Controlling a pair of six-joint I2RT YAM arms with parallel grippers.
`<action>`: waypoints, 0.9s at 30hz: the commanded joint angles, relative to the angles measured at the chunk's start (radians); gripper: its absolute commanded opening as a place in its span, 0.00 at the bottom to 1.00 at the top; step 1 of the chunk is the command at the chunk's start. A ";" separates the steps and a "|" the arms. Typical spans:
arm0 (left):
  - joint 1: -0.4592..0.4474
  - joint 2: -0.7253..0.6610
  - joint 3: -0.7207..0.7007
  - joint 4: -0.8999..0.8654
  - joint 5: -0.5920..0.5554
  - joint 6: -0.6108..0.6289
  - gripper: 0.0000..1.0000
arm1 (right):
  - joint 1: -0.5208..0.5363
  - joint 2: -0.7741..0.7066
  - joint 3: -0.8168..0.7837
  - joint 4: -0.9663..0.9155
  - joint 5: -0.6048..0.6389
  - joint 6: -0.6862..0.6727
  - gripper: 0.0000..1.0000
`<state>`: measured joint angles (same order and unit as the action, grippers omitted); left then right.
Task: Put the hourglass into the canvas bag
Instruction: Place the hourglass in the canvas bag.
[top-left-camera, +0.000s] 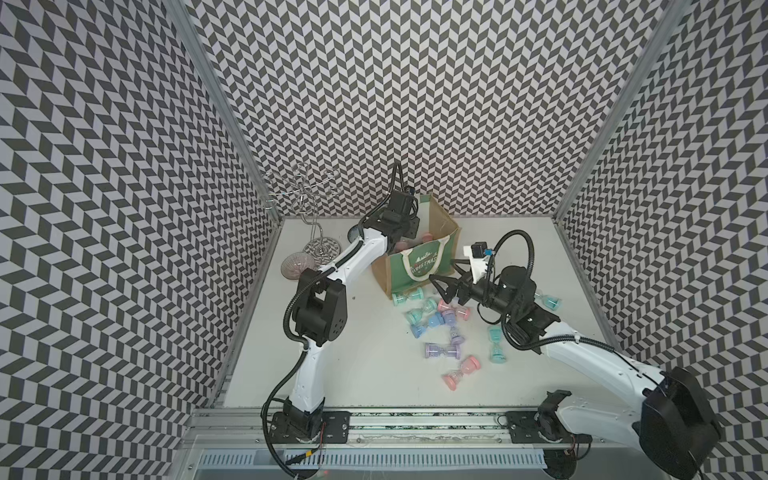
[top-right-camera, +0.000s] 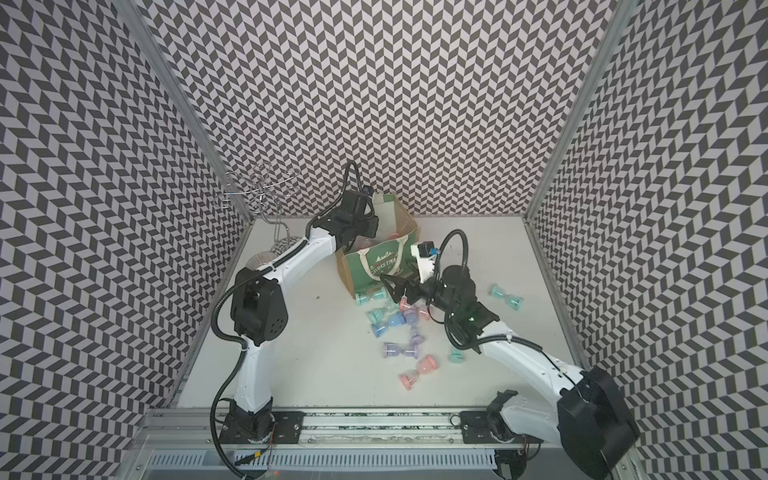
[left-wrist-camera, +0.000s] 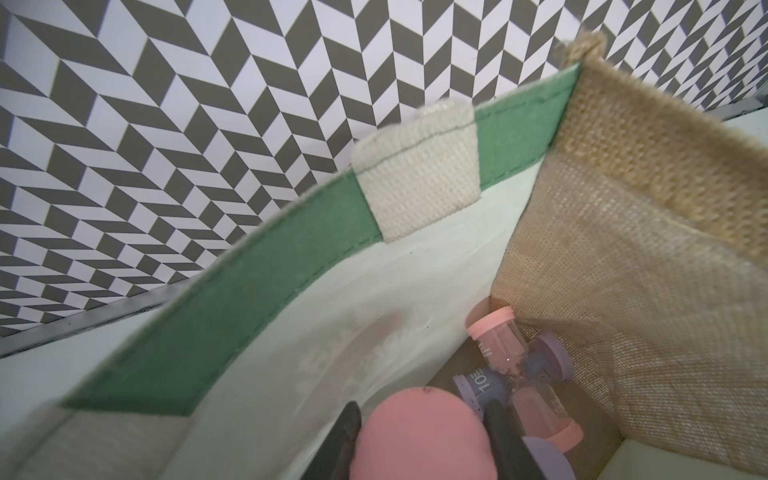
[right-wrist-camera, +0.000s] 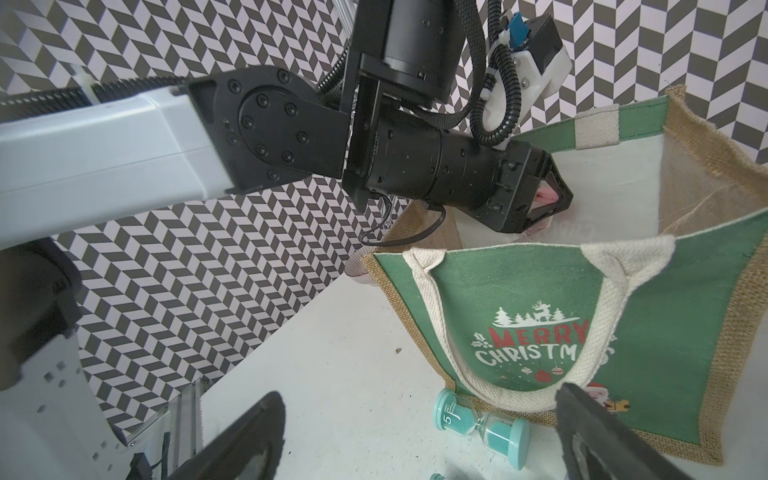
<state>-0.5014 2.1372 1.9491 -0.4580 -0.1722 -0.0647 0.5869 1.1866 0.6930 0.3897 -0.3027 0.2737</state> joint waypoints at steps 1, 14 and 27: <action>0.006 0.051 0.022 -0.016 0.003 0.013 0.30 | 0.002 0.005 0.008 0.041 0.027 0.006 0.99; -0.031 0.109 0.077 0.071 0.088 -0.018 0.31 | 0.001 -0.021 -0.007 0.040 0.068 0.008 0.99; -0.031 0.143 0.078 0.074 0.069 -0.019 0.42 | 0.001 -0.037 -0.018 0.052 0.086 0.018 0.99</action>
<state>-0.5285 2.2982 2.0006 -0.3920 -0.1028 -0.0772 0.5869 1.1767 0.6834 0.3904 -0.2321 0.2832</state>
